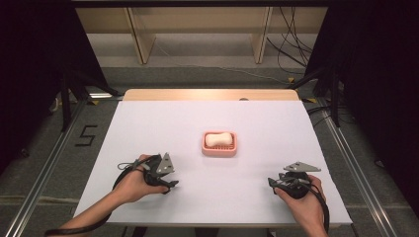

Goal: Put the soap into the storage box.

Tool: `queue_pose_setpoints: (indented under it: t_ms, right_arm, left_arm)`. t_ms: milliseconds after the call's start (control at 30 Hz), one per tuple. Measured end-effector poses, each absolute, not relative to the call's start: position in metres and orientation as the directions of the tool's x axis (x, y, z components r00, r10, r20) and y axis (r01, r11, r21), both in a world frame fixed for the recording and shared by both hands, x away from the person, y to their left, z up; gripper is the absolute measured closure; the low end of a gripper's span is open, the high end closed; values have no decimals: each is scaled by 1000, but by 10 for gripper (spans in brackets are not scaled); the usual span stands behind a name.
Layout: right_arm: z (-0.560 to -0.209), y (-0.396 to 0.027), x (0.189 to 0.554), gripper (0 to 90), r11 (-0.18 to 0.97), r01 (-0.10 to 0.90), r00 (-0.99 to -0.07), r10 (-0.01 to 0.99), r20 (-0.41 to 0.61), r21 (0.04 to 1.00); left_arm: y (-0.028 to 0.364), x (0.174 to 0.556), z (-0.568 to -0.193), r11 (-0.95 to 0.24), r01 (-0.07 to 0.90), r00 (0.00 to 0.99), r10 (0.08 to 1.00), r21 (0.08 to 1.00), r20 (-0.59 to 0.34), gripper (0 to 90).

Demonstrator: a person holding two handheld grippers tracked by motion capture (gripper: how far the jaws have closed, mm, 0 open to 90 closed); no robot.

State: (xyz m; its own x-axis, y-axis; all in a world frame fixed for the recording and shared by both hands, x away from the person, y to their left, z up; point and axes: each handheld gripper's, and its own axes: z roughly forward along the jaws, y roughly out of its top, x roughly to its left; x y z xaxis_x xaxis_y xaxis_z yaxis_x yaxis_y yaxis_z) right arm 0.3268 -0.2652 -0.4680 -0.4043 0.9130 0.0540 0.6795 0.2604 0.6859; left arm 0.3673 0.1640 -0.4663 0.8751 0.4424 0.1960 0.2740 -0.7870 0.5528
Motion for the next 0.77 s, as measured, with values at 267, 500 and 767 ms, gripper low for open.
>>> queue_pose_setpoints:
  t_ms: [267,500,767]
  right_arm:
    - [-469,-261,328,513,283,673,-438,897,60,683]
    - [-468,-257,326,513,269,704,-424,902,84,657]
    - [-471,-254,330,486,285,663,-483,870,104,692]
  left_arm:
    - [204,334,-470,-730,358,837,528,582,147,343]
    - [221,311,-476,-659,415,796,597,628,101,344]
    - [230,313,-474,-614,425,784,617,665,68,351]
